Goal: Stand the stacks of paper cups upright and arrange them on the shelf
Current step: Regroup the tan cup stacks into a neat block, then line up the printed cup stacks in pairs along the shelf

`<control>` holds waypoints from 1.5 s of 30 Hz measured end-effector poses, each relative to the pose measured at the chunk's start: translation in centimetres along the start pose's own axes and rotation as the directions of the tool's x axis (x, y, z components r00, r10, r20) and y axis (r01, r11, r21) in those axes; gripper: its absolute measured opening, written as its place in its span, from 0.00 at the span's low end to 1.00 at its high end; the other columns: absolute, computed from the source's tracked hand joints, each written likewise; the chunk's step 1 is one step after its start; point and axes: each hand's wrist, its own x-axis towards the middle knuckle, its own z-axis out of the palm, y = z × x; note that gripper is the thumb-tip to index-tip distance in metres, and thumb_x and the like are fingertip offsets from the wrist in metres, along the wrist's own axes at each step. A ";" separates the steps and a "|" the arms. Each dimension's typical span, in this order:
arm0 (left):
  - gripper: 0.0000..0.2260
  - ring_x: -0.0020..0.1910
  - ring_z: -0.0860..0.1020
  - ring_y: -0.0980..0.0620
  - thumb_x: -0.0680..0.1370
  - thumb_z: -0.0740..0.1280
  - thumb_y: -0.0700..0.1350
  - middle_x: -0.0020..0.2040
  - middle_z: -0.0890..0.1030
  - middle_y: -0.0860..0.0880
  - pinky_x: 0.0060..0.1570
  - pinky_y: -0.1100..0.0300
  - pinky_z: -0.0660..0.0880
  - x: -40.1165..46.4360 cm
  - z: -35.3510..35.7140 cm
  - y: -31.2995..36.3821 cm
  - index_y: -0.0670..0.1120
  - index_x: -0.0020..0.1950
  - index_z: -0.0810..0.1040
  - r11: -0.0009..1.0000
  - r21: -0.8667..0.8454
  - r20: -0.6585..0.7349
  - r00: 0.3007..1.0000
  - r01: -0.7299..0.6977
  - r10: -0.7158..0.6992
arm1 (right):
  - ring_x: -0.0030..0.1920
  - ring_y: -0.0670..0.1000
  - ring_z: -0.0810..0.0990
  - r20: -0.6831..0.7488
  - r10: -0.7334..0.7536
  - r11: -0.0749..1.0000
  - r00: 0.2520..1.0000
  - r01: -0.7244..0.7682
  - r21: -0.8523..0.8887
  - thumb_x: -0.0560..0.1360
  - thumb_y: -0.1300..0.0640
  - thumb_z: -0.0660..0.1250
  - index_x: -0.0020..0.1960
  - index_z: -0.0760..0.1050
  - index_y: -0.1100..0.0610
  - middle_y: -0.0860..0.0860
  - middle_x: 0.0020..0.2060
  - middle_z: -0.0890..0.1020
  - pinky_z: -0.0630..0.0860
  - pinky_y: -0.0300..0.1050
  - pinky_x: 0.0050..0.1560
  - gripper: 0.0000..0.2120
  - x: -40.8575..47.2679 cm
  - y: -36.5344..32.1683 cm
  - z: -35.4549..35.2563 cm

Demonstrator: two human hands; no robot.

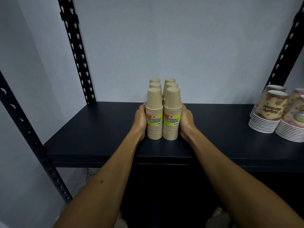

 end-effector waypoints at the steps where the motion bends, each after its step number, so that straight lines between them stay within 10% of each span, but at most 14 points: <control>1: 0.18 0.38 0.81 0.57 0.83 0.52 0.47 0.33 0.84 0.55 0.45 0.56 0.77 0.0 0.0 0.0 0.49 0.39 0.77 1.000 -0.005 0.000 1.000 0.001 -0.001 | 0.46 0.54 0.81 0.002 -0.005 1.000 1.000 0.005 -0.002 0.80 0.49 0.56 0.52 0.75 0.66 0.59 0.45 0.82 0.78 0.57 0.55 0.20 0.0 0.0 0.0; 12: 0.19 0.51 0.82 0.48 0.81 0.51 0.51 0.47 0.85 0.47 0.57 0.48 0.76 -0.2 -0.6 -0.2 0.49 0.44 0.81 0.998 -0.041 0.007 0.998 0.056 -0.056 | 0.47 0.54 0.83 0.002 0.046 0.991 0.999 -0.046 0.130 0.81 0.50 0.56 0.40 0.77 0.57 0.54 0.40 0.84 0.79 0.55 0.55 0.18 -0.2 0.3 -0.3; 16: 0.18 0.51 0.81 0.50 0.82 0.52 0.49 0.47 0.84 0.47 0.58 0.50 0.75 -0.8 -0.9 0.0 0.46 0.44 0.79 0.994 -0.079 -0.069 0.994 0.078 -0.084 | 0.58 0.55 0.79 -0.033 0.071 0.983 0.997 -0.064 0.172 0.78 0.45 0.57 0.57 0.76 0.63 0.57 0.56 0.81 0.75 0.57 0.63 0.22 0.4 1.1 -1.1; 23: 0.17 0.59 0.75 0.51 0.79 0.60 0.44 0.61 0.78 0.48 0.56 0.61 0.70 -4.4 -1.6 -0.1 0.42 0.67 0.74 0.882 0.470 -0.268 0.958 0.041 0.098 | 0.60 0.49 0.75 -0.120 -0.095 0.983 0.988 0.074 -0.167 0.78 0.58 0.64 0.70 0.69 0.60 0.53 0.61 0.77 0.72 0.46 0.64 0.21 -2.3 1.2 -3.9; 29: 0.15 0.55 0.79 0.45 0.76 0.64 0.45 0.56 0.82 0.45 0.49 0.59 0.72 -9.9 -2.5 -0.2 0.43 0.61 0.79 0.552 0.832 -0.183 0.967 0.055 0.179 | 0.62 0.54 0.77 0.085 -0.223 0.697 0.971 0.220 -0.683 0.77 0.58 0.65 0.67 0.73 0.60 0.55 0.62 0.79 0.71 0.45 0.62 0.19 -6.3 0.7 -8.2; 34: 0.11 0.44 0.78 0.49 0.76 0.60 0.45 0.44 0.81 0.47 0.42 0.54 0.75 -14.2 -0.7 -1.8 0.43 0.45 0.81 0.319 0.906 0.180 0.936 -0.277 0.301 | 0.58 0.54 0.78 0.267 -0.106 0.438 0.958 0.286 -0.853 0.78 0.53 0.63 0.63 0.77 0.58 0.54 0.59 0.81 0.75 0.49 0.58 0.16 -9.3 0.1 -11.8; 45: 0.11 0.48 0.80 0.52 0.77 0.63 0.50 0.50 0.83 0.51 0.46 0.53 0.78 -14.2 10.1 -1.8 0.47 0.52 0.82 0.304 0.757 0.550 0.816 -0.578 0.181 | 0.53 0.55 0.80 0.139 -0.178 0.328 0.974 0.191 -0.925 0.77 0.48 0.64 0.57 0.79 0.56 0.54 0.53 0.83 0.78 0.52 0.52 0.15 -13.3 -1.4 -23.6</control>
